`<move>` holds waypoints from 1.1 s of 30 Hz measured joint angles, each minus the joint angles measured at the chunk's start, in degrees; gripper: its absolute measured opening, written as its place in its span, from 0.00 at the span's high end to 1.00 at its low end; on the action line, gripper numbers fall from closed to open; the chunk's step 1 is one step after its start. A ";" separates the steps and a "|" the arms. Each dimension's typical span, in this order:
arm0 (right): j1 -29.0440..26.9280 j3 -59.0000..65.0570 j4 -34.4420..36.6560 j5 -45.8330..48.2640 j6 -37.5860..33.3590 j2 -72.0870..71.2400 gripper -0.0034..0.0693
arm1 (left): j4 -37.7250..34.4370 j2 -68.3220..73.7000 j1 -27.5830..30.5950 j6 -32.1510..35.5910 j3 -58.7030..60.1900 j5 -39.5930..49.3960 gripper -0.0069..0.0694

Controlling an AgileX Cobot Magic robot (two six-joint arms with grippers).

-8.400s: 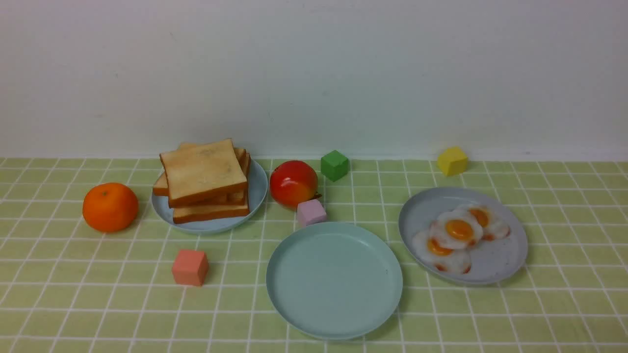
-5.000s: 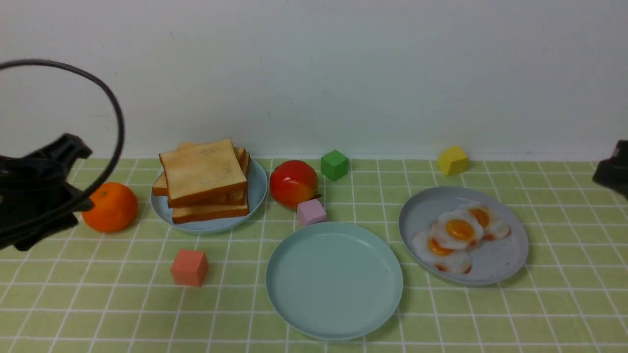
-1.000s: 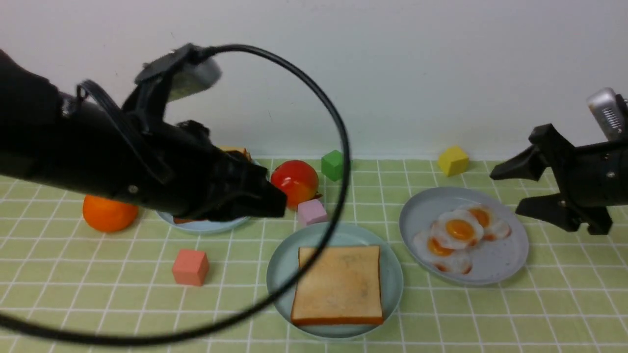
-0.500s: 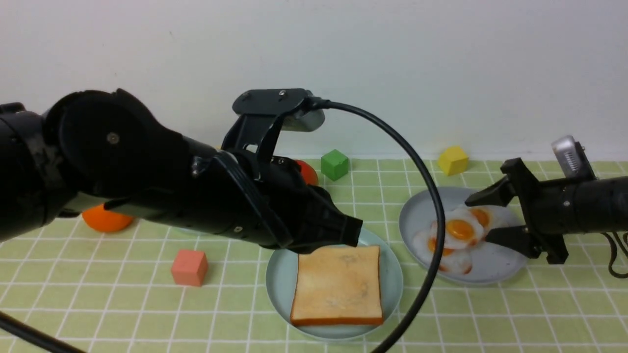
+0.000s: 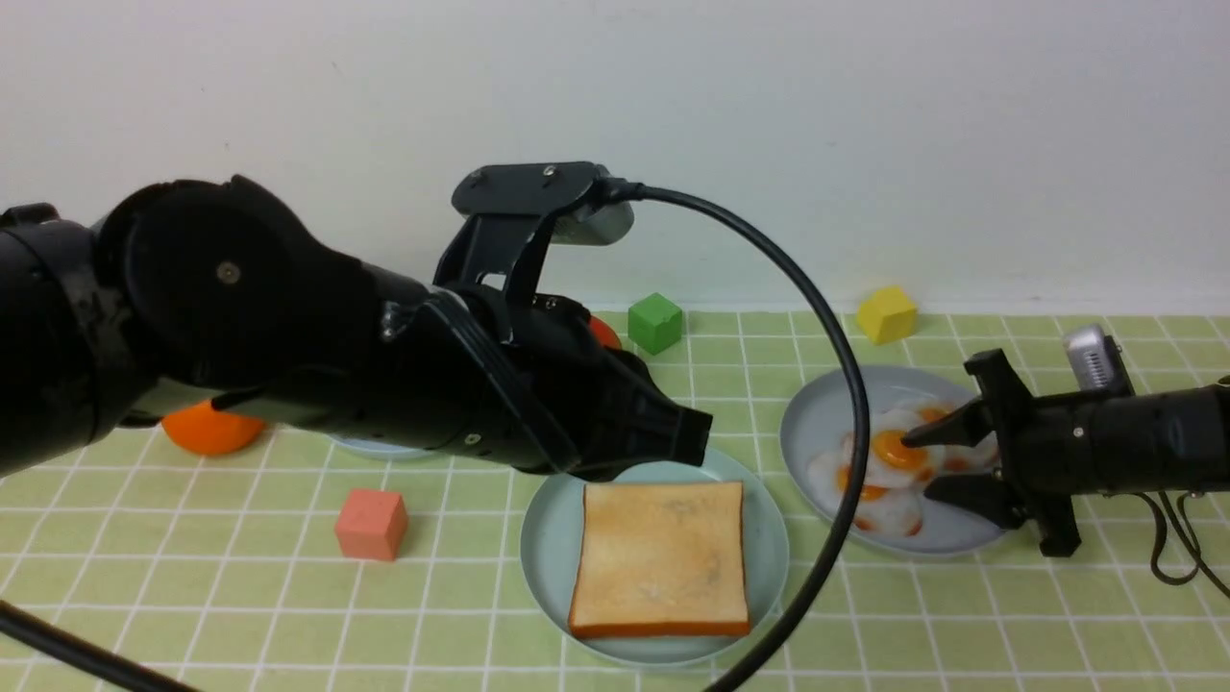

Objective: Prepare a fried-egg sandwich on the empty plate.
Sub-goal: Use the right arm to grab a fried egg, then use the right arm to place the fried egg on the slice of bread in the middle

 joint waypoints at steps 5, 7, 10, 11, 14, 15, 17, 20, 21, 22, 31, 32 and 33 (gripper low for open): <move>0.00 -0.16 1.66 -0.11 -2.57 0.91 0.66 | 0.14 0.00 0.00 0.00 0.00 0.00 0.93; 0.00 -0.16 1.89 -0.06 -3.10 0.91 0.74 | 0.19 0.00 0.00 0.00 0.00 0.05 0.93; 0.00 -0.20 2.13 -0.06 -3.33 0.91 0.83 | 0.32 0.00 0.00 0.00 0.00 0.31 0.93; 0.00 -0.20 2.13 -0.06 -3.33 0.91 0.83 | 0.61 0.00 0.00 0.00 0.00 0.47 0.93; 0.00 -0.20 2.17 0.26 -3.65 0.91 0.83 | 3.43 -0.19 0.47 -0.13 -0.06 1.30 0.93; 0.00 -0.20 2.32 0.43 -3.95 0.91 0.83 | 4.55 -0.45 1.03 -0.47 -0.33 2.12 0.93; 0.00 -0.20 2.58 0.91 -4.75 0.91 0.83 | 6.70 -1.77 3.52 -2.10 -1.17 3.88 0.93; -0.06 -0.20 3.62 2.96 -6.80 0.56 0.83 | 8.48 -5.11 8.24 -5.79 -2.38 7.21 0.93; -0.06 -0.20 3.94 4.38 -8.18 0.16 0.83 | 8.72 -6.59 10.15 -6.97 -2.60 8.92 0.93; 0.18 -0.15 4.21 5.88 -9.94 -0.56 0.83 | 9.04 -8.07 11.95 -7.84 -2.77 11.11 0.93; 13.32 -0.09 5.14 16.34 -21.16 -7.35 0.83 | 9.86 -15.16 16.99 -8.27 -2.85 25.15 0.93; 15.17 -0.09 5.07 15.44 -21.14 -7.22 0.83 | 9.86 -15.16 17.04 -8.27 -2.85 25.29 0.93; 16.87 -0.09 4.97 14.22 -21.14 -7.13 0.83 | 9.86 -15.16 17.04 -8.27 -2.85 25.36 0.92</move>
